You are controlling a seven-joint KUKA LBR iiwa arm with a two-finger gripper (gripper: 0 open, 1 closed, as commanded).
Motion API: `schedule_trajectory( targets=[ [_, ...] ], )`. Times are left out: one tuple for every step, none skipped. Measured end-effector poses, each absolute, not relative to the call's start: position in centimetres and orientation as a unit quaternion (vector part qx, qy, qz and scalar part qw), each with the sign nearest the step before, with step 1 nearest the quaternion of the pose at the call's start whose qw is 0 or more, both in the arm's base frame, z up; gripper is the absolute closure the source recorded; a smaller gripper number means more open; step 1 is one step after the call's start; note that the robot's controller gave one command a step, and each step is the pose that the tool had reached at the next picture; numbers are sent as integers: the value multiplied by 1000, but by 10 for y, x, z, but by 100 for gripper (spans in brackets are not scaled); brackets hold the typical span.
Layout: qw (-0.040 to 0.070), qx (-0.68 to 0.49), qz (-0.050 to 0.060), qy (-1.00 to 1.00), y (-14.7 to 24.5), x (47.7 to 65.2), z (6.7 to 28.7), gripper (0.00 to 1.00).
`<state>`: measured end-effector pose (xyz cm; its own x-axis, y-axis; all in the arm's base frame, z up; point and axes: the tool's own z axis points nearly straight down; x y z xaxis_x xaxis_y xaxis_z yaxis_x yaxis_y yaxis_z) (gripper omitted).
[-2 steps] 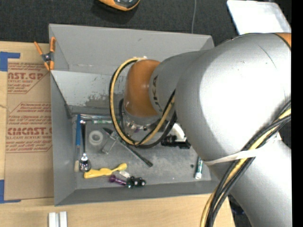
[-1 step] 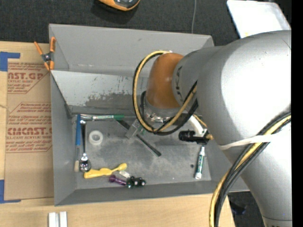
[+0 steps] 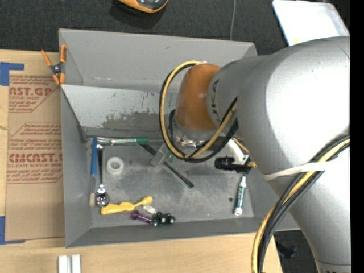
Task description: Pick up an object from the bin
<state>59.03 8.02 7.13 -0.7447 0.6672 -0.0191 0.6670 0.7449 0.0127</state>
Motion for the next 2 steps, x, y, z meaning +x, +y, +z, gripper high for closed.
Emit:
schedule_trajectory(
  targets=[
    [6, 368, 1, 930, 68, 583, 87, 100],
    [12, 323, 2, 946, 71, 586, 104, 100]
  ],
)
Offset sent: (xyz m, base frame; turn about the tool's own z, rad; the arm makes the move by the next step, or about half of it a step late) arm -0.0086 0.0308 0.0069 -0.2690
